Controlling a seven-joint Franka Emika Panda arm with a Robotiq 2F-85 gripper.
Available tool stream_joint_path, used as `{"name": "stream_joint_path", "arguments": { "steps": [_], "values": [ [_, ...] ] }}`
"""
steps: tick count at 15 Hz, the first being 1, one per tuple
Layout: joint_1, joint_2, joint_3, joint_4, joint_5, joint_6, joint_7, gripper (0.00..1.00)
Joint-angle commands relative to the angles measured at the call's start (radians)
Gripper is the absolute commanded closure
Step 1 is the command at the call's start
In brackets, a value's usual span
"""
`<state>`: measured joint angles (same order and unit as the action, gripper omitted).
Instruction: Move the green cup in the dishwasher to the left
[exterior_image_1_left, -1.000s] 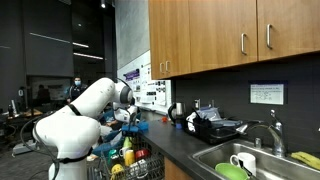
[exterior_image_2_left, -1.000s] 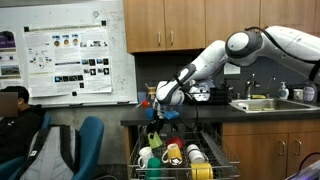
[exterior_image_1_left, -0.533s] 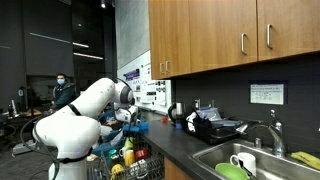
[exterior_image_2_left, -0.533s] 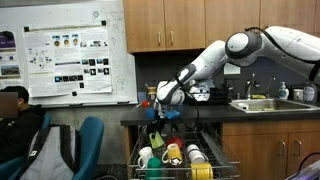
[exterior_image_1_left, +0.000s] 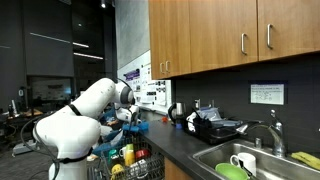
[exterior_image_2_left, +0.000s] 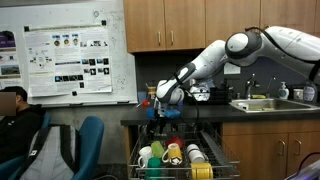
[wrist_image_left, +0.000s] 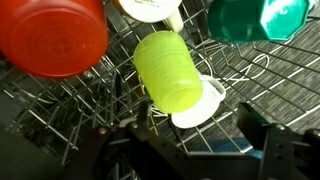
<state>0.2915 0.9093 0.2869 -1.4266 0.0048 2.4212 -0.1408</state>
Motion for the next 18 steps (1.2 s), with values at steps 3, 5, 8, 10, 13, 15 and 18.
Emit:
{"name": "stream_joint_path", "arguments": {
  "steps": [3, 5, 8, 10, 13, 15, 18],
  "values": [
    [0.001, -0.042, -0.022, 0.0, 0.017, -0.044, 0.053, 0.0],
    [-0.001, -0.068, -0.016, -0.015, 0.025, -0.056, 0.065, 0.0],
    [0.002, -0.141, -0.014, -0.048, 0.036, -0.083, 0.085, 0.0],
    [0.004, -0.201, -0.015, -0.073, 0.039, -0.124, 0.103, 0.0],
    [-0.002, -0.314, -0.014, -0.136, 0.049, -0.195, 0.127, 0.0],
    [-0.01, -0.413, -0.001, -0.222, 0.082, -0.244, 0.136, 0.0],
    [-0.007, -0.551, 0.001, -0.351, 0.121, -0.311, 0.146, 0.0]
  ]
}}
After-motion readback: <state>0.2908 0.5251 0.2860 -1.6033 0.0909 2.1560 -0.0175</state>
